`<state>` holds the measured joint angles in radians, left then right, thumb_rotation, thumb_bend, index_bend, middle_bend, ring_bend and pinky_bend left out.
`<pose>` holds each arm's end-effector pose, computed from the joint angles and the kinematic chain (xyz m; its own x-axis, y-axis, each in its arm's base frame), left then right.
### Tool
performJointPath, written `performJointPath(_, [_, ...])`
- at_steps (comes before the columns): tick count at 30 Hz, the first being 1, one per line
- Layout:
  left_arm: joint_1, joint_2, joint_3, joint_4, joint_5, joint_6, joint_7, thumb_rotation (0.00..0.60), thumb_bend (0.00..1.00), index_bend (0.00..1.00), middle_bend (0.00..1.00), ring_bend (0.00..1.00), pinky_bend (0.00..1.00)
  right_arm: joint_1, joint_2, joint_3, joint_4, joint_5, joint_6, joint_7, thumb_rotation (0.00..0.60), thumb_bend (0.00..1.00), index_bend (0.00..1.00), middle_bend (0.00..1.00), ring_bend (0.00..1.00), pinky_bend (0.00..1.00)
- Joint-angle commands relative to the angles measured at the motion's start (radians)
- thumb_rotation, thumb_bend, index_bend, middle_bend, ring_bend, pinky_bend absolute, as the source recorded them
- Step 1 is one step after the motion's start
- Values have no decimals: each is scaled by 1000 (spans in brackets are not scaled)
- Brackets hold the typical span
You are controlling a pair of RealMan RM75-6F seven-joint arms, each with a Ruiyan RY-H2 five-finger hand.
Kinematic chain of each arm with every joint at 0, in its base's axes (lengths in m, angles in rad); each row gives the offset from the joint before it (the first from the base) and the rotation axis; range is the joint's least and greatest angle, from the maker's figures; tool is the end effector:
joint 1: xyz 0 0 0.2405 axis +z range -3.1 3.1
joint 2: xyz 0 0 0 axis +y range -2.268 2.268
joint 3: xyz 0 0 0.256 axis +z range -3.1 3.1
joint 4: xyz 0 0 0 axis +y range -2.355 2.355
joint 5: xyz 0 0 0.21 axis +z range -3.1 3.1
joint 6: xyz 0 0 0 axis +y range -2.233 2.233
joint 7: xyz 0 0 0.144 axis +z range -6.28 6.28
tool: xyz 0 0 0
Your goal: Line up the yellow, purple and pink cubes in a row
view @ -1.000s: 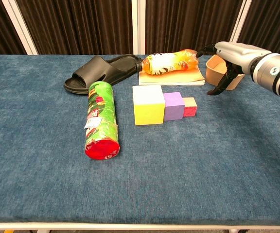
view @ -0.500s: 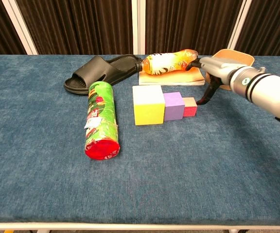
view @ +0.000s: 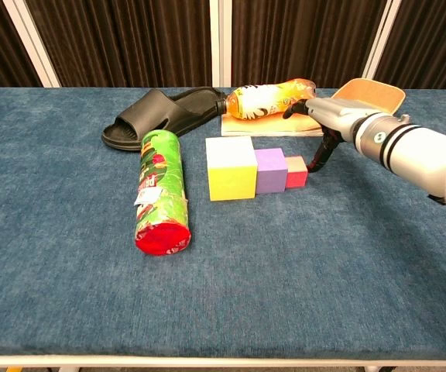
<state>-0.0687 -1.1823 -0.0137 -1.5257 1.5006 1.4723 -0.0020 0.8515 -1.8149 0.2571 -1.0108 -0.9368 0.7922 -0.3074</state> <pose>-0.3286 0.1690 0.1401 0.4153 0.0559 0.9080 0.9091 0.0085 -0.4164 -0.1656 -0.3996 -0.0705 0.4148 -0.3279 0.8488 -0.9082 -0.2058 0.3644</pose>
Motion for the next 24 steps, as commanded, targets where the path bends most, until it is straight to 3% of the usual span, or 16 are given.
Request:
performJointPath(1, [-2, -1, -3, 4, -1, -1, -5, 600, 50, 135, 156, 107, 157, -51, 89, -25, -118, -74, 81, 20, 600, 30, 122, 3, 0, 0])
performJointPath(7, [-16, -8, -14, 16, -3, -11, -13, 600, 51, 135, 156, 107, 157, -205, 328, -89, -384, -225, 298, 58, 600, 114, 120, 46, 0, 0])
performJointPath(12, [-25, -12, -25, 13, -14, -18, -1, 600, 51, 135, 156, 107, 157, -373, 538, -197, -550, -370, 457, 187, 600, 167, 120, 80, 0, 0])
performJointPath(19, [-29, -13, -30, -11, -23, -19, 31, 600, 51, 135, 156, 107, 157, -594, 641, -325, -552, -525, 698, 349, 600, 223, 120, 77, 0, 0])
performJointPath(24, [-27, -12, -28, -29, -22, -14, 47, 600, 51, 135, 156, 107, 157, -680, 640, -353, -523, -569, 784, 403, 600, 224, 120, 75, 0, 0])
